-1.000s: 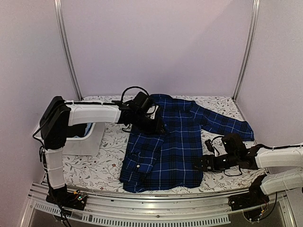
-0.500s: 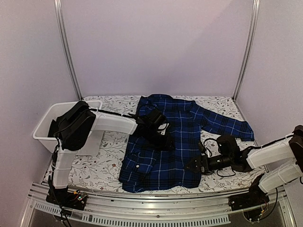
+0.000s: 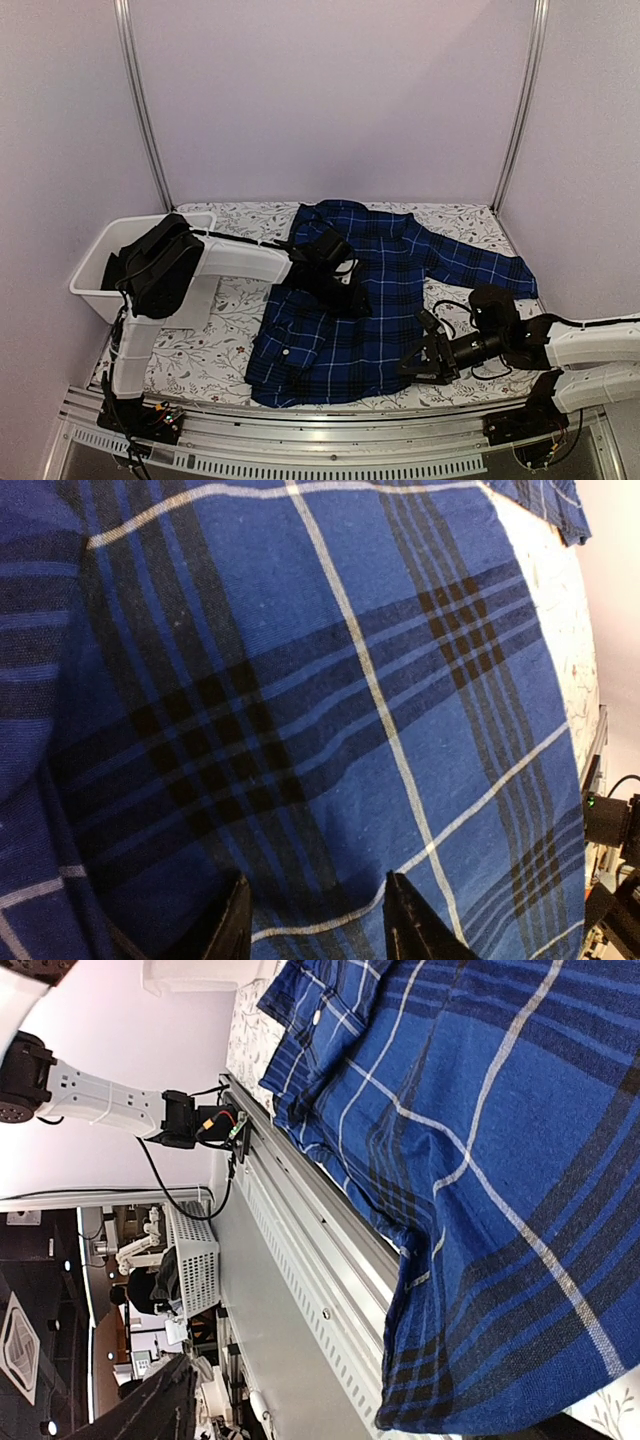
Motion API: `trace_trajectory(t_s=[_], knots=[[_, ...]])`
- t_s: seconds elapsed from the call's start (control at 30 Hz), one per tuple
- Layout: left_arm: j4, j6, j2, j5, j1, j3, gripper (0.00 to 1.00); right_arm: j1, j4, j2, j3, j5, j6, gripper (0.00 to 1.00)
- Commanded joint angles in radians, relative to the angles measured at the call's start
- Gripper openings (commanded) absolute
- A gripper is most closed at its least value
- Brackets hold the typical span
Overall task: Fold and stack the long sleeve shirts
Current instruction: Adjust the corner of the shirt at the corner of the board.
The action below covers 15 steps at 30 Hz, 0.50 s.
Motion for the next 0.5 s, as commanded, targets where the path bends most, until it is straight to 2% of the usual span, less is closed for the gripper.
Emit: trace_trajectory(t_s=[0.0,0.1,0.27,0.37,0.47], knots=[[-0.014,-0.005,0.033,0.001,-0.009,0.019,0.45,0.021,-0.054,0.018,0.001,0.047,-0.005,0.81],[-0.016,-0.003,0.036,0.004,-0.008,0.023,0.45,0.024,-0.047,0.054,0.019,0.061,-0.002,0.64],[-0.016,-0.001,0.041,0.006,-0.005,0.019,0.45,0.025,-0.131,0.044,0.076,0.046,0.026,0.24],[-0.018,0.002,0.046,0.007,-0.001,0.013,0.45,0.024,-0.235,0.012,0.127,0.037,0.041,0.12],[-0.013,0.005,0.041,0.008,0.004,0.002,0.45,0.024,-0.344,-0.02,0.175,0.049,0.044,0.09]])
